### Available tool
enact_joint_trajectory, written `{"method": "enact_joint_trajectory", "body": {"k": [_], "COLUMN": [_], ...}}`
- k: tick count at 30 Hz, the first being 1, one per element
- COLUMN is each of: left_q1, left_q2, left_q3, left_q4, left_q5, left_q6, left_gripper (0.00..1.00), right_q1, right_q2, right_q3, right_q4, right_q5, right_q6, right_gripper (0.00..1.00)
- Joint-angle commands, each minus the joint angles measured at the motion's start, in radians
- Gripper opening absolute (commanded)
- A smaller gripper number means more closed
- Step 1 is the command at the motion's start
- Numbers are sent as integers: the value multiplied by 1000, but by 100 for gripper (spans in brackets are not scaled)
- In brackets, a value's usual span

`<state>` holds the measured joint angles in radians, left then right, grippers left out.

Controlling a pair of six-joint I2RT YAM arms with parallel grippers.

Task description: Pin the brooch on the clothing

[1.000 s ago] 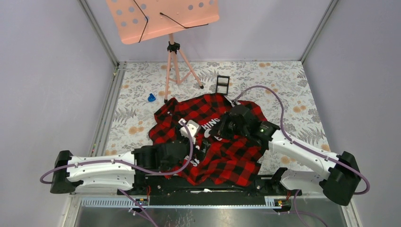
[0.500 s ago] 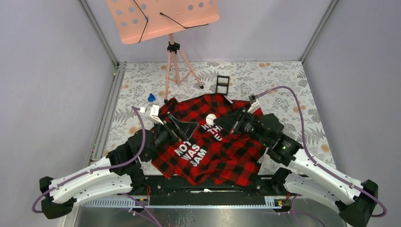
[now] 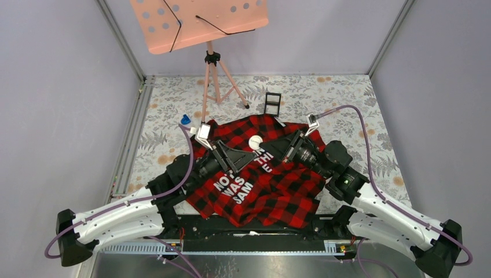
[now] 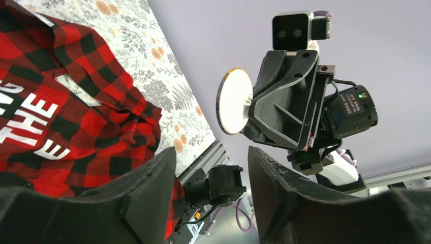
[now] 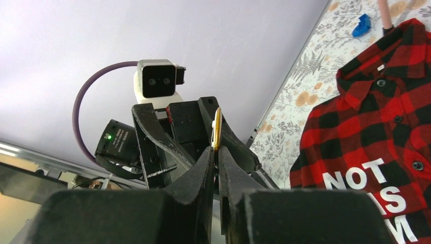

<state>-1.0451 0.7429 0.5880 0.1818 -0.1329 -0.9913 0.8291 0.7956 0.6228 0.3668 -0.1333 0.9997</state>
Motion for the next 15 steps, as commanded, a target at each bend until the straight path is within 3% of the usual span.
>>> {"method": "enact_joint_trajectory", "body": {"k": [1, 7, 11, 15], "left_q1": [8, 24, 32, 36], "left_q2": [-11, -29, -32, -31], "left_q3": [21, -10, -7, -2], "left_q4": [123, 193, 184, 174], "left_q5": [25, 21, 14, 15], "left_q6": [-37, -72, -81, -88], "left_gripper": [53, 50, 37, 32], "right_q1": [-5, -5, -5, -5], "right_q2": [13, 44, 56, 62], "right_q3": [-10, -9, -7, -7], "right_q4": [129, 181, 197, 217], "right_q5": [-36, -82, -96, -106], "right_q6": [16, 35, 38, 45], "right_gripper": [0, 0, 0, 0]}}
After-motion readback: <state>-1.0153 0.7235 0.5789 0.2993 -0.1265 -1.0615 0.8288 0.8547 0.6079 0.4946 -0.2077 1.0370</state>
